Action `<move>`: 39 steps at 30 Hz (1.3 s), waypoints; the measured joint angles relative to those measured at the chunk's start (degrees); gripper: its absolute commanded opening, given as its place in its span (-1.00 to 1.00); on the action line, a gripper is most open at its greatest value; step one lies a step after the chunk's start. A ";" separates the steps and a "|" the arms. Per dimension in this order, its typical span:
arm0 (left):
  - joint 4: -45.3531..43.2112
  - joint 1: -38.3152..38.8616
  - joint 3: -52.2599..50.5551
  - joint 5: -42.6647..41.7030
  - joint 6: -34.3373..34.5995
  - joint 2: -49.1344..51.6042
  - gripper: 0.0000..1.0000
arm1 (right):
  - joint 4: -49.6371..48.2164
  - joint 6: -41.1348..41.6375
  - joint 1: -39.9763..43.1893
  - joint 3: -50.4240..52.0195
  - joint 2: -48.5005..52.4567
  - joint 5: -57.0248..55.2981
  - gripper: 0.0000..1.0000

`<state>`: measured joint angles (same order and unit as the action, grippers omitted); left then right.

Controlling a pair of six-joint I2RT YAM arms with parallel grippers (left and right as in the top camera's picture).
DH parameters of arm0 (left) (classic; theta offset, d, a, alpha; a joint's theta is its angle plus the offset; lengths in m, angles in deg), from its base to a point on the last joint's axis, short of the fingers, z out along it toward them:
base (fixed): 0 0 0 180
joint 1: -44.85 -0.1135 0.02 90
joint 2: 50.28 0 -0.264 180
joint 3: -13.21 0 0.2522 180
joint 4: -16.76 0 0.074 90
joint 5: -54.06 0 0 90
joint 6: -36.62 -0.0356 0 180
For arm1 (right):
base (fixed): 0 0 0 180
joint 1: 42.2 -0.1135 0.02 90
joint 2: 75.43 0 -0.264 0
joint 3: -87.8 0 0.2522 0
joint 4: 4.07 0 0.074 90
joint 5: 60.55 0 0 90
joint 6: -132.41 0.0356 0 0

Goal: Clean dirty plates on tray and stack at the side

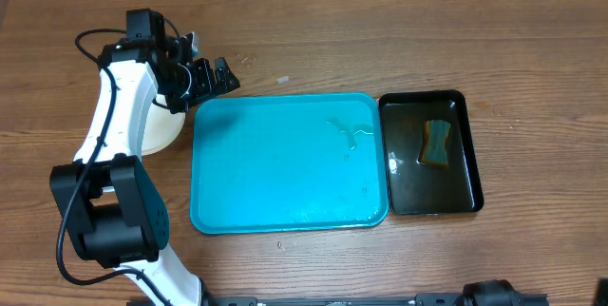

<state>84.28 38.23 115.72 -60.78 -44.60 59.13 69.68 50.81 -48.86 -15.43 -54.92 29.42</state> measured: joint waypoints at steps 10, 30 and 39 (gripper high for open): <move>0.00 0.00 0.00 0.00 0.00 0.02 1.00 | -40.72 -0.96 1.55 40.54 -11.82 3.69 1.00; 0.00 0.00 0.00 0.00 0.00 0.02 1.00 | -75.87 -0.96 5.16 84.35 -19.67 13.05 1.00; 0.02 0.00 0.00 0.00 0.00 0.00 1.00 | -71.28 -0.96 5.16 88.43 -19.67 11.02 1.00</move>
<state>84.30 38.23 115.72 -60.78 -44.60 59.13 -1.60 49.85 -43.70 73.00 -74.59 40.43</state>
